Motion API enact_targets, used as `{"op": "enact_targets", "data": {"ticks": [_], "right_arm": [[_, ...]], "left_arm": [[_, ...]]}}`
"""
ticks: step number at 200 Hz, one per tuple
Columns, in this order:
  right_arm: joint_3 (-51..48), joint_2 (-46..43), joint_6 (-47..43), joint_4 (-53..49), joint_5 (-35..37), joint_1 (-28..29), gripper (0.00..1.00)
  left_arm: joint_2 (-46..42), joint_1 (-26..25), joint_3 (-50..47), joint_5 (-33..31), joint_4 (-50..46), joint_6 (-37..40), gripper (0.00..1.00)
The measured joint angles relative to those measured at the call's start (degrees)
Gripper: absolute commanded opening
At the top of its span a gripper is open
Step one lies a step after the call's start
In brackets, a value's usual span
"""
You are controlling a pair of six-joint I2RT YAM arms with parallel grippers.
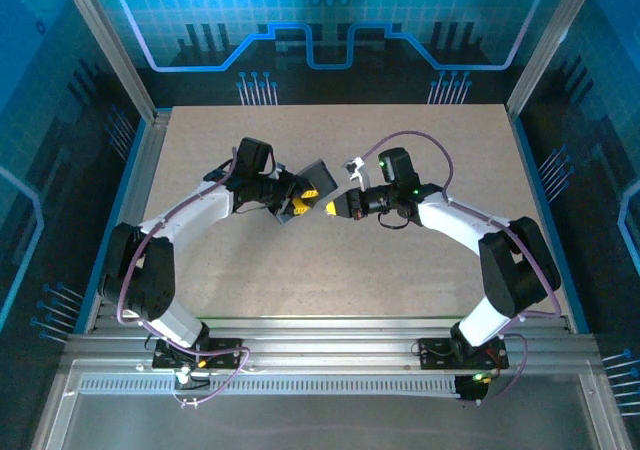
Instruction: Unlock the padlock with the key
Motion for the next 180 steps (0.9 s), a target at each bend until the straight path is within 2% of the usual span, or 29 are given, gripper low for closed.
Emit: {"op": "enact_targets", "data": {"ticks": [180], "right_arm": [[0.0,1.3,3.9,2.0,-1.4,1.7,0.00]], "left_arm": [[-0.8,0.2,-0.6,-1.0,-1.1,1.3,0.10]]}}
